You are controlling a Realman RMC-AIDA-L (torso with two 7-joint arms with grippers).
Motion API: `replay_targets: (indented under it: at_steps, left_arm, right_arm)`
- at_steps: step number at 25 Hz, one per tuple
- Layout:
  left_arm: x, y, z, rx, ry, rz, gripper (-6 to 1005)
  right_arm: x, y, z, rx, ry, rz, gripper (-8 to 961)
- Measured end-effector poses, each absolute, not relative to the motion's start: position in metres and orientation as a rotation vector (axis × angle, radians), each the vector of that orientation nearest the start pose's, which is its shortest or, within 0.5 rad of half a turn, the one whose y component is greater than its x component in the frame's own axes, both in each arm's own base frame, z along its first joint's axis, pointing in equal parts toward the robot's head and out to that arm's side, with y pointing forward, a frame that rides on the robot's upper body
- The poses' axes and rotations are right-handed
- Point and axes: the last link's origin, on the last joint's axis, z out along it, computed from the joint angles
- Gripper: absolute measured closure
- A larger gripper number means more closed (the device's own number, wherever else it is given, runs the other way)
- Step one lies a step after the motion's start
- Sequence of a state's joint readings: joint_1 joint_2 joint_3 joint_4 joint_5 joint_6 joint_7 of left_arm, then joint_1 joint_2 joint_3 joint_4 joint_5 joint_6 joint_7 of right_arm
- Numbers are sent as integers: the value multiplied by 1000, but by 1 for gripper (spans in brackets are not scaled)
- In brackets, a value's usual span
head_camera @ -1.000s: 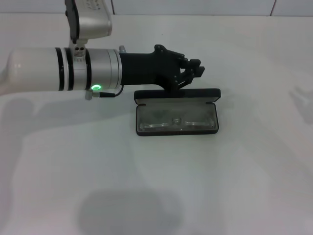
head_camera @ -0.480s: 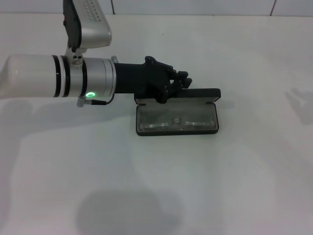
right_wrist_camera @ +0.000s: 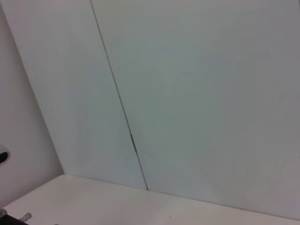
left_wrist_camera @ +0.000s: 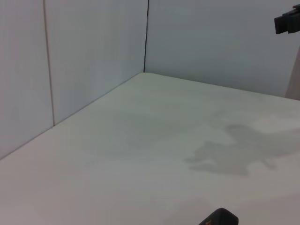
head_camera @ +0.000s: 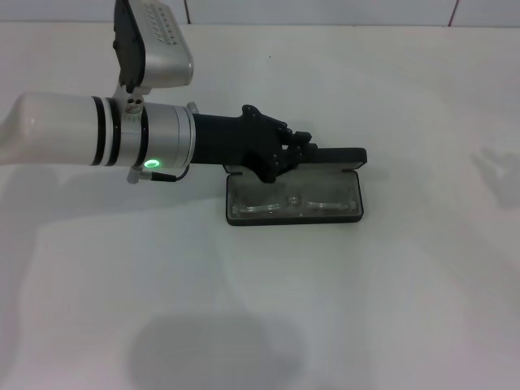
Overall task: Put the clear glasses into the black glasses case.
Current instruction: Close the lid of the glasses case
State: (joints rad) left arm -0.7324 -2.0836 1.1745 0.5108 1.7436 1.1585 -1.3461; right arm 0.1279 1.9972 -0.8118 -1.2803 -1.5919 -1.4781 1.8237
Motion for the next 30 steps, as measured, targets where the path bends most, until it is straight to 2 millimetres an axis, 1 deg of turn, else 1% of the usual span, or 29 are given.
replay_targets:
  at_steps: [10, 19, 30]
  left_arm:
    - [-197, 374, -74, -2861, -378, -471, 844]
    - [-199, 364, -77, -2921, -351, -455, 849]
    - [-208, 353, -79, -2957, -363, -449, 837]
  right_arm:
    - [278, 291, 143, -2260, 740, 777, 796]
    - [279, 291, 141, -2267, 747, 782, 795]
    - [279, 289, 141, -2267, 749, 821, 794]
